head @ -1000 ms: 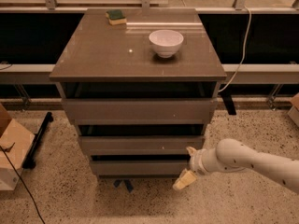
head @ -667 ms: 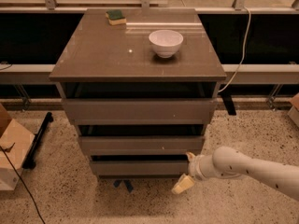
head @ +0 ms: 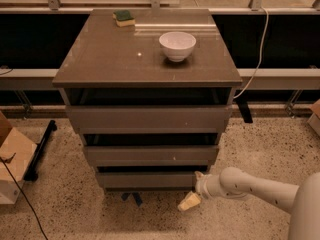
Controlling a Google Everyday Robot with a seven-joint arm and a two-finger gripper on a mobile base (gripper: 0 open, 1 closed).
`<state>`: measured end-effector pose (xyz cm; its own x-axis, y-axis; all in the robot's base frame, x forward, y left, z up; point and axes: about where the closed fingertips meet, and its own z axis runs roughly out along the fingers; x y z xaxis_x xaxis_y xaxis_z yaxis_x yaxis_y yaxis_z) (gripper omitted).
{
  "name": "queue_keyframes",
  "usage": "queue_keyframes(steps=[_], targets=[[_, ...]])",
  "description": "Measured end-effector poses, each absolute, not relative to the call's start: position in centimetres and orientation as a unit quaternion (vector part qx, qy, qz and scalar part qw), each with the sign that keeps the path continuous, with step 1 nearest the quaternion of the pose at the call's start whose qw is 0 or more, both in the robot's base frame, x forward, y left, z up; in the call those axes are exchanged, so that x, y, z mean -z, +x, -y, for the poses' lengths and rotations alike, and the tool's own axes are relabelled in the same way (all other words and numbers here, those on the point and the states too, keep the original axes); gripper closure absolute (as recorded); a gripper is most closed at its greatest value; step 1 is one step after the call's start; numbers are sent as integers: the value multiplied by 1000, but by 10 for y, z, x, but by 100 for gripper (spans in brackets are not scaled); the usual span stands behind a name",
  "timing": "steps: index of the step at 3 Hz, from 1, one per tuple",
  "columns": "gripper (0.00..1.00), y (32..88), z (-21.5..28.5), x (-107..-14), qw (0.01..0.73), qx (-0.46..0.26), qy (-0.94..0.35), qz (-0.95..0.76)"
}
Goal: Open bottom drawer
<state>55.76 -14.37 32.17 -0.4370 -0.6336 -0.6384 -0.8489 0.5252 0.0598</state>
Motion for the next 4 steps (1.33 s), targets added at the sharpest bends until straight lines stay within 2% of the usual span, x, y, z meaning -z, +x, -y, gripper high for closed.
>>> queue_keyframes(steps=[4], targets=[[0, 623, 146, -247, 291, -232, -417, -829]])
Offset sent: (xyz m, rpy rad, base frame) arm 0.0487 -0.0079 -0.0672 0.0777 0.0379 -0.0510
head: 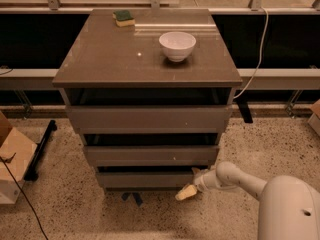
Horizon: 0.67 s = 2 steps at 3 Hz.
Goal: Open bottom drawer
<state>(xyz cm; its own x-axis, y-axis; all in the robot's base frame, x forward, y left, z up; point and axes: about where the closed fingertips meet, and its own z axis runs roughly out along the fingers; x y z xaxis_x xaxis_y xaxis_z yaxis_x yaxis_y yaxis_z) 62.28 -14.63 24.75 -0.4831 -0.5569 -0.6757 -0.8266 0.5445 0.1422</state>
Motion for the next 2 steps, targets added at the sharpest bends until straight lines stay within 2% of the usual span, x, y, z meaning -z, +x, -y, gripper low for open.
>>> queue_keyframes(steps=[2], targets=[[2, 652, 146, -215, 285, -258, -402, -831]])
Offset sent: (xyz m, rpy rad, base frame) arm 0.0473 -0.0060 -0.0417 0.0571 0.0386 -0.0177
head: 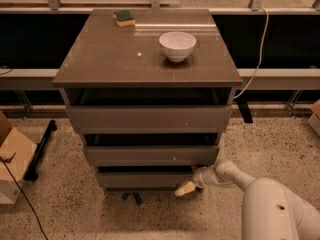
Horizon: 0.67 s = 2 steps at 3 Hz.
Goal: Open bottom drawer
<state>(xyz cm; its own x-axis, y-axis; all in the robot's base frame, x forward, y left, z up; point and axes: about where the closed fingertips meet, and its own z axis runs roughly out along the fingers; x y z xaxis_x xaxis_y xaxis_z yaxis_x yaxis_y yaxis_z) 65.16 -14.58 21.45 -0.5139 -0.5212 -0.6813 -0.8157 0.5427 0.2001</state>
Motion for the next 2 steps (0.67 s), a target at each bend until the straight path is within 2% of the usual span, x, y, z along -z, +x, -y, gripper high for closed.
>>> queue_keyframes(steps=[2], targets=[[48, 654, 151, -205, 277, -269, -394, -834]])
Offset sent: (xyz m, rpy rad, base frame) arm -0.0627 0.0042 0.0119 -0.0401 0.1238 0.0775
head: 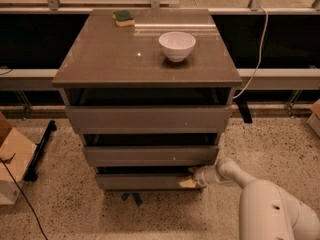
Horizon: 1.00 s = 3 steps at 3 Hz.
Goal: Open bottom drawer
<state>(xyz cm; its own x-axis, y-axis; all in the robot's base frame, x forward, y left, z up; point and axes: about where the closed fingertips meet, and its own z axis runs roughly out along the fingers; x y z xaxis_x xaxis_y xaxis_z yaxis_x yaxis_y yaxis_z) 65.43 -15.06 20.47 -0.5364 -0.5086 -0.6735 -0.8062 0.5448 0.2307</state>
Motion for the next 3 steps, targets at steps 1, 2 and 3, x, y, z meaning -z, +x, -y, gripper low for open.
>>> queue_keyframes(steps=[1, 2, 3], targets=[[71, 653, 150, -205, 275, -269, -394, -834], [94, 653, 150, -205, 275, -269, -394, -834], [93, 653, 150, -205, 275, -269, -394, -834]])
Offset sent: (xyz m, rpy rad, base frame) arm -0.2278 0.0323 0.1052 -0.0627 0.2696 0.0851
